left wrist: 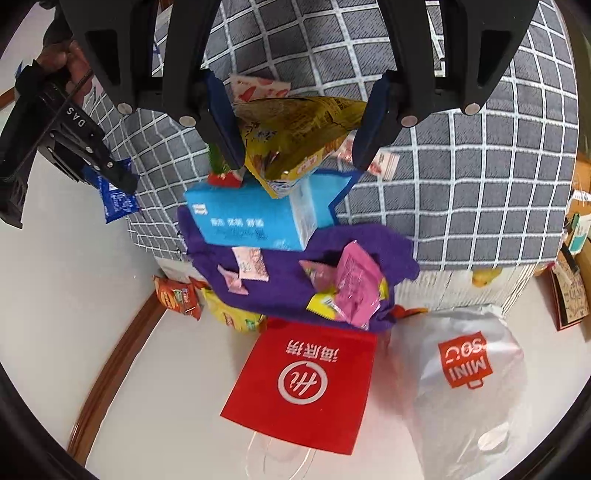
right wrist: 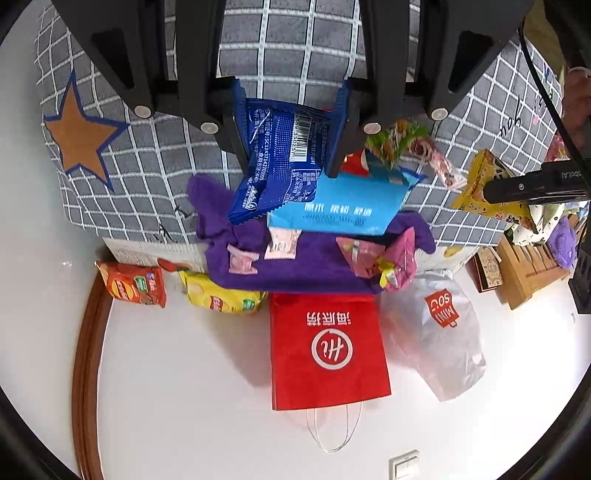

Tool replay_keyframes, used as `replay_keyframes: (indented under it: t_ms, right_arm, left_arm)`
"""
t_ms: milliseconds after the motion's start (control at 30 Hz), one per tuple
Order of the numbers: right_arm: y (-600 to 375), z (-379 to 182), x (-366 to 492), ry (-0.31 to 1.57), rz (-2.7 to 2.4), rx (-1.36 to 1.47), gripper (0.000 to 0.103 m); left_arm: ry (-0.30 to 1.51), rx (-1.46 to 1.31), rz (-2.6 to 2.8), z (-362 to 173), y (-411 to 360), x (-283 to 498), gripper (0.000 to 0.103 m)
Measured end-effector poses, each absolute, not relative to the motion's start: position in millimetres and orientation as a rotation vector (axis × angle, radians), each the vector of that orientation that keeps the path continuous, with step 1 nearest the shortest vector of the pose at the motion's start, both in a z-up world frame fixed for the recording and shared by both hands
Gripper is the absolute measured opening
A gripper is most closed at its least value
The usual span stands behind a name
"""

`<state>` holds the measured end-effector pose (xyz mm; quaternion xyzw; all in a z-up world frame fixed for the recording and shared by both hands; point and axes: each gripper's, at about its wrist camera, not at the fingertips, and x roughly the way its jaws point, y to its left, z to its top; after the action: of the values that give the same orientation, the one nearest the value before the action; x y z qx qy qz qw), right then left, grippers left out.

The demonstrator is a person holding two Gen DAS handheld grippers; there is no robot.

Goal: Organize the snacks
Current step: 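Carry the yellow bag with left tool while right tool carries blue packet to towel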

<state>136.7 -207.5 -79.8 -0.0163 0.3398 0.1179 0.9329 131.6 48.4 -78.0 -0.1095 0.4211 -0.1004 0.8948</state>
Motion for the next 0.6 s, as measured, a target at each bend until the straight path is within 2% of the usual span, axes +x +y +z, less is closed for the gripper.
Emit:
replay_keyframes:
  t_ms: [600]
  right_arm:
    - [-197,-50,184,0.721,0.228,-0.033,0.037]
  left_arm:
    - [0.826,-0.213,-0.238,-40,26,173,0.059]
